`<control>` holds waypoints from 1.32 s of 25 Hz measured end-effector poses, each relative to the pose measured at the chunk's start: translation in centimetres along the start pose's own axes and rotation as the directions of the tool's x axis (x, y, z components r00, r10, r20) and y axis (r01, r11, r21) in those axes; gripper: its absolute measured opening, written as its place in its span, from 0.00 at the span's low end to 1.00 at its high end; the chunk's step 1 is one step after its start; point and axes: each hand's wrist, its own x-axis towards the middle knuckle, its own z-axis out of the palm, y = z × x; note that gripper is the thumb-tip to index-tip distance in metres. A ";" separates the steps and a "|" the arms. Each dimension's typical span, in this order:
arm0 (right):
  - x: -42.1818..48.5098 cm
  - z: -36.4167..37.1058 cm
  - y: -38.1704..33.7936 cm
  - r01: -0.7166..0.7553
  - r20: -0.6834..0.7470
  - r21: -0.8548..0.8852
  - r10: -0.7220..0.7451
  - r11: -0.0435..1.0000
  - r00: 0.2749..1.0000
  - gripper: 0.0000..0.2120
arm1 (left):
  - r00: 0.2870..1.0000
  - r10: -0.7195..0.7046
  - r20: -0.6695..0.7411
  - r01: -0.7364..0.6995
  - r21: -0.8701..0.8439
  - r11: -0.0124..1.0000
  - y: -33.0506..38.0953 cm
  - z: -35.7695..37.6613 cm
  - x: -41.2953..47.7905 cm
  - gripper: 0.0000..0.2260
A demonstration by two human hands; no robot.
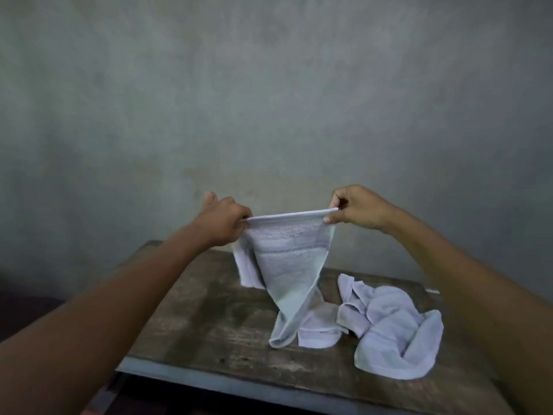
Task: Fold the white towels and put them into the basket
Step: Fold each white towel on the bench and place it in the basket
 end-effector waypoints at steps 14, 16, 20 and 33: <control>-5.5 -7.6 -7.2 0.085 -0.449 0.228 0.027 0.970 0.893 0.11 | 0.897 -0.148 -0.416 0.185 0.050 0.981 -5.1 -13.0 -4.9 0.08; -5.4 -9.0 -8.1 0.103 -0.511 0.194 0.011 0.975 0.860 0.11 | 0.818 -0.166 -0.551 0.149 -0.075 0.986 -5.4 -14.4 -4.3 0.08; -5.9 -11.4 -9.4 0.102 -0.475 0.099 -0.043 0.990 0.879 0.09 | 0.918 -0.201 -0.341 0.101 -0.289 0.952 -6.3 -17.5 -3.3 0.07; -5.4 -14.0 -9.8 0.095 -0.266 0.421 0.023 0.902 0.964 0.03 | 0.958 -0.236 0.162 0.222 -0.941 0.255 -7.6 -21.5 -2.1 0.03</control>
